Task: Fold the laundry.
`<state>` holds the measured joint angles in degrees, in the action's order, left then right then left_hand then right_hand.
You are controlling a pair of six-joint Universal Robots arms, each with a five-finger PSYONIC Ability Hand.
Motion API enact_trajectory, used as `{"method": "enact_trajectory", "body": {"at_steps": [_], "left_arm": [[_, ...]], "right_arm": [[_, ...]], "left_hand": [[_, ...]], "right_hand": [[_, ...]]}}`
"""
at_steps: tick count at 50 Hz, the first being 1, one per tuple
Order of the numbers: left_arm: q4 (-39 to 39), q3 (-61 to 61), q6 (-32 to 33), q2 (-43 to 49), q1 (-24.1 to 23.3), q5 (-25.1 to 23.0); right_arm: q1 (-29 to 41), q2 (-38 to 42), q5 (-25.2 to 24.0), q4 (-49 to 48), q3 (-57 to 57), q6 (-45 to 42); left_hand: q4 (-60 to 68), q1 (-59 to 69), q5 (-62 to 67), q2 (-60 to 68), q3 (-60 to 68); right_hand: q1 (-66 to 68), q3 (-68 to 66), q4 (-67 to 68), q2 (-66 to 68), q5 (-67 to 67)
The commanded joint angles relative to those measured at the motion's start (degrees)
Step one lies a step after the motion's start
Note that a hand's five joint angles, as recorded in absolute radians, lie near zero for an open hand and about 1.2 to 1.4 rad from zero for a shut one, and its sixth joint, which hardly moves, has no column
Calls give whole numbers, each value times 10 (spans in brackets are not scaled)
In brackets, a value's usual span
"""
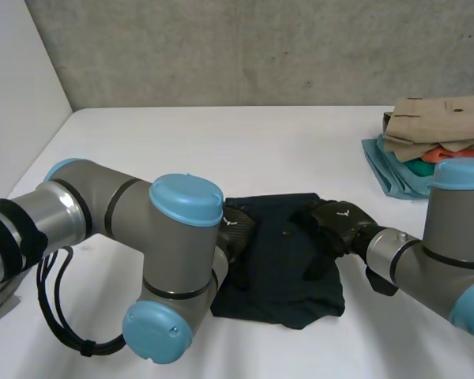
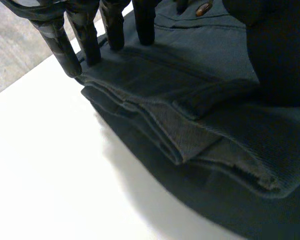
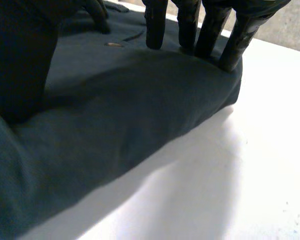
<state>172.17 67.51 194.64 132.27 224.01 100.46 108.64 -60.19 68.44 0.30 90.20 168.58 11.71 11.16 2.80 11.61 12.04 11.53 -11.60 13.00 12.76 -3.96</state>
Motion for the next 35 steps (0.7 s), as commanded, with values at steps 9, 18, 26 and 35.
{"method": "enact_trajectory", "body": {"at_steps": [9, 18, 26, 35], "left_arm": [[-10, 17, 17, -51, -13, 1], [-6, 57, 6, -164, -1, 3], [-2, 140, -67, -259, 42, 2], [28, 241, -117, -294, 60, 1]], "right_arm": [[18, -21, 58, -5, 11, -113], [11, -201, 64, -71, 82, -114], [11, -297, 57, -39, 153, -111], [18, -300, 23, -24, 237, -125]], "left_hand": [[2, 7, -9, 3, -1], [-7, -1, -17, -6, -10], [-10, -4, -21, -9, -13], [-10, -4, -21, -9, -13]], "right_hand": [[-15, 16, -30, -28, 40], [-15, 16, -30, -28, 40], [-15, 16, -30, -28, 40], [-15, 16, -30, -28, 40]]}}
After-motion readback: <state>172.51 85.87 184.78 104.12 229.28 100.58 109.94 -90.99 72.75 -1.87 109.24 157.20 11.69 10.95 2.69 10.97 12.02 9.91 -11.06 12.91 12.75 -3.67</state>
